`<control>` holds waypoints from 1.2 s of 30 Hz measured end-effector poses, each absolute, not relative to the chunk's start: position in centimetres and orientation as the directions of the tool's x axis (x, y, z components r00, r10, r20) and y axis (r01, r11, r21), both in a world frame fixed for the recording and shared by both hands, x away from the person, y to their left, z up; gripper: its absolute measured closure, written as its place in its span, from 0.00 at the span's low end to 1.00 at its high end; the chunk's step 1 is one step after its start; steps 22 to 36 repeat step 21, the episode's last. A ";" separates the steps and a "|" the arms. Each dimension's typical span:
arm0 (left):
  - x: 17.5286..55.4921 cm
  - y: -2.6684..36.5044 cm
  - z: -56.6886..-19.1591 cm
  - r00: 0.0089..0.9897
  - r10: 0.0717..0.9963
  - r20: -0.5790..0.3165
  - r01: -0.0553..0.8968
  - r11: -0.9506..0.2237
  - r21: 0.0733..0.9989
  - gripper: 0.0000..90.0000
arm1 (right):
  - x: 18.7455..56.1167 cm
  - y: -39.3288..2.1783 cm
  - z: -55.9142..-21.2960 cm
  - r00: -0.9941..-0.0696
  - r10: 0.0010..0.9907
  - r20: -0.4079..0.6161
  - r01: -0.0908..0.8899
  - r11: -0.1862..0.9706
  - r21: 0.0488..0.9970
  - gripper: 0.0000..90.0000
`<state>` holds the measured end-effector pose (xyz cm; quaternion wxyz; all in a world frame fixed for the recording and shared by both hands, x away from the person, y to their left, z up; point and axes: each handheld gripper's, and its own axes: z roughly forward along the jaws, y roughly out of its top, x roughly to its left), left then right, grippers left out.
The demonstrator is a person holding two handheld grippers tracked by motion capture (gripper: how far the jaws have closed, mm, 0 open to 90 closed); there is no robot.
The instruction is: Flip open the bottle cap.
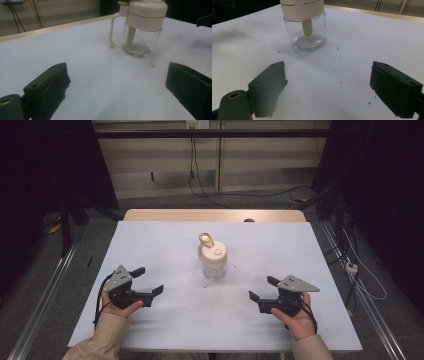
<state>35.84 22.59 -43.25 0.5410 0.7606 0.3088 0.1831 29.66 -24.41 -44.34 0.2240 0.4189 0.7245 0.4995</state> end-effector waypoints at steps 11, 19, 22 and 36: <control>35.4 23.6 -43.5 0.735 0.675 -0.061 0.281 -0.222 0.934 0.05 | 28.3 -26.3 -44.8 -0.536 0.841 0.071 0.382 0.167 0.909 0.14; 35.6 23.4 -43.6 0.740 0.670 -0.062 0.283 -0.226 0.932 0.05 | 28.3 -26.9 -44.9 -0.525 0.848 0.080 0.388 0.154 0.909 0.14; 35.6 23.5 -43.6 0.736 0.674 -0.067 0.286 -0.220 0.932 0.05 | 28.3 -27.0 -45.0 -0.523 0.848 0.079 0.388 0.155 0.909 0.14; 35.6 23.5 -43.6 0.736 0.674 -0.067 0.286 -0.220 0.932 0.05 | 28.3 -27.0 -45.0 -0.523 0.848 0.079 0.388 0.155 0.909 0.14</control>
